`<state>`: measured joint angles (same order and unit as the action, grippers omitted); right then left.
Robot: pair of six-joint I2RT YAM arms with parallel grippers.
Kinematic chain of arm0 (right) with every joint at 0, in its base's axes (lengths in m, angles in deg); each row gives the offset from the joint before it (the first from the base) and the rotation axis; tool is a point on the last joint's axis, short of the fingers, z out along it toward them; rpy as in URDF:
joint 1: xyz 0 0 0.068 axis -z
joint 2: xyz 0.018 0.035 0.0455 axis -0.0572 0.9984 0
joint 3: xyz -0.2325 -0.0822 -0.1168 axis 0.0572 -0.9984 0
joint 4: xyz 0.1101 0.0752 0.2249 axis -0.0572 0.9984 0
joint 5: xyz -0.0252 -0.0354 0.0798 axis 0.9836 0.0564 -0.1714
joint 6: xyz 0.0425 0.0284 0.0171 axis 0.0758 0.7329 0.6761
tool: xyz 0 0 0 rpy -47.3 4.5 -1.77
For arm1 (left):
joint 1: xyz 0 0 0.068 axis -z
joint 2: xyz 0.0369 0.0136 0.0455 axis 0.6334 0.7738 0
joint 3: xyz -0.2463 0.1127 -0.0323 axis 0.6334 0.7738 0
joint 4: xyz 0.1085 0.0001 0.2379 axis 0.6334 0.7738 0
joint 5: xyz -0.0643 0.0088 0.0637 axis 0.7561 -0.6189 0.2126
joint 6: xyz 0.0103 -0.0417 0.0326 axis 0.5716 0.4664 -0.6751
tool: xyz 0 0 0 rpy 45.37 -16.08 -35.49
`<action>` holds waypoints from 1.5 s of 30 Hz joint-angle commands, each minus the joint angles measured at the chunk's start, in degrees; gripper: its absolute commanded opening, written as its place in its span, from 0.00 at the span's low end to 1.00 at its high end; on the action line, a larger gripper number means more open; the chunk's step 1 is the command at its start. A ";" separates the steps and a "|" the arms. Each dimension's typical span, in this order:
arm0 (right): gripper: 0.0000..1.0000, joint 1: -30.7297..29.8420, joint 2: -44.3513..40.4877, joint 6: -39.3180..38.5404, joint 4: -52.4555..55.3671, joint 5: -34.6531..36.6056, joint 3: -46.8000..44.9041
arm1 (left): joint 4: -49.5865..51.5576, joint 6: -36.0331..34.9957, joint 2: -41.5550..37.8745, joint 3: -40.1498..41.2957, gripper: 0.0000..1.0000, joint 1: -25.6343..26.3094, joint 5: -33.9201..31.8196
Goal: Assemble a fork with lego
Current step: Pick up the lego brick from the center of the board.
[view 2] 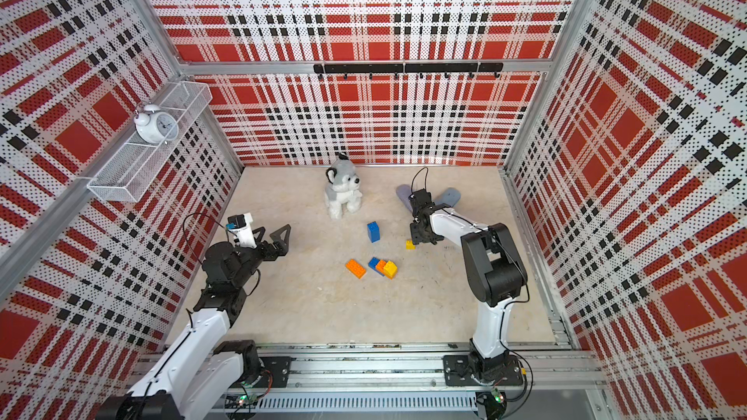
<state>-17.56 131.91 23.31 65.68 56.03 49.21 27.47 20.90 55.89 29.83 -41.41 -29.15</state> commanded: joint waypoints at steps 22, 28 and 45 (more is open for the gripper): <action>0.59 -5.33 4.14 13.30 3.75 -4.00 4.11 | -3.02 -13.10 -3.17 2.28 0.98 11.78 8.17; 0.47 -5.34 6.22 13.25 3.68 -4.53 4.94 | -2.83 -13.74 -2.48 2.11 0.98 11.79 8.03; 0.26 -6.27 0.94 3.86 7.20 -3.61 8.45 | 2.08 -20.39 -5.02 0.46 0.98 11.80 12.22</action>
<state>-23.02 137.64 32.16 71.56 51.49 56.30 26.71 4.73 52.55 31.71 -29.87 -19.95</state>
